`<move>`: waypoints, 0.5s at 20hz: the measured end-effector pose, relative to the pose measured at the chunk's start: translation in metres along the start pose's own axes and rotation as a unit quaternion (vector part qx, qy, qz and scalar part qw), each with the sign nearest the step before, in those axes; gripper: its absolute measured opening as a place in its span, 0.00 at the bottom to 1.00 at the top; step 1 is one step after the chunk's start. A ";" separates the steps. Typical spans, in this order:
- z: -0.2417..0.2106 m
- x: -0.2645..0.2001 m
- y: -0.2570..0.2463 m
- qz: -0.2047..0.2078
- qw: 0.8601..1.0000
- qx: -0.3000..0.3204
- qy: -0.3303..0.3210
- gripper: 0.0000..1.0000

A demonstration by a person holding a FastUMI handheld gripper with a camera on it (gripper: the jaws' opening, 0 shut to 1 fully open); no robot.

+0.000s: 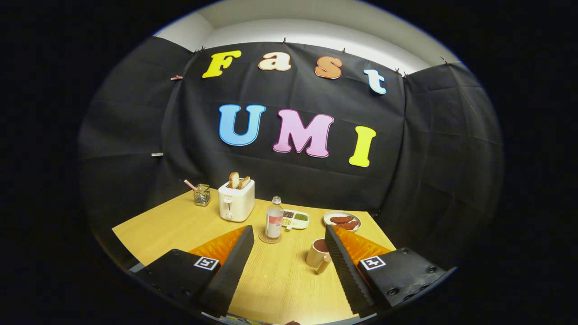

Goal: Take the bottle from table, then pour the juice into the cup, finally place the bottle on the coaster

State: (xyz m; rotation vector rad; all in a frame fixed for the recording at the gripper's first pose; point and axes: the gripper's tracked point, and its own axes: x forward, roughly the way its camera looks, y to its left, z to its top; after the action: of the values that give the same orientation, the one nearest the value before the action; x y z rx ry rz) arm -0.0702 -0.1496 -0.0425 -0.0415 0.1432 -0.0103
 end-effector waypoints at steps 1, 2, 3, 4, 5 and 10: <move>-0.001 -0.004 -0.004 0.003 1.000 0.001 -0.001 0.97; 0.001 -0.011 -0.008 0.006 1.000 0.000 -0.004 0.97; 0.000 -0.012 -0.010 0.007 1.000 -0.002 -0.003 0.97; -0.002 -0.012 -0.012 0.004 1.000 -0.002 -0.001 0.97; -0.003 -0.015 -0.011 0.006 1.000 0.003 -0.002 0.97; -0.020 -0.009 0.007 0.017 1.000 -0.001 0.011 0.97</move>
State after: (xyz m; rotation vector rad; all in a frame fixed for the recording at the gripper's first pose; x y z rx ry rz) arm -0.0821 -0.1429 -0.0614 -0.0407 0.1653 0.0241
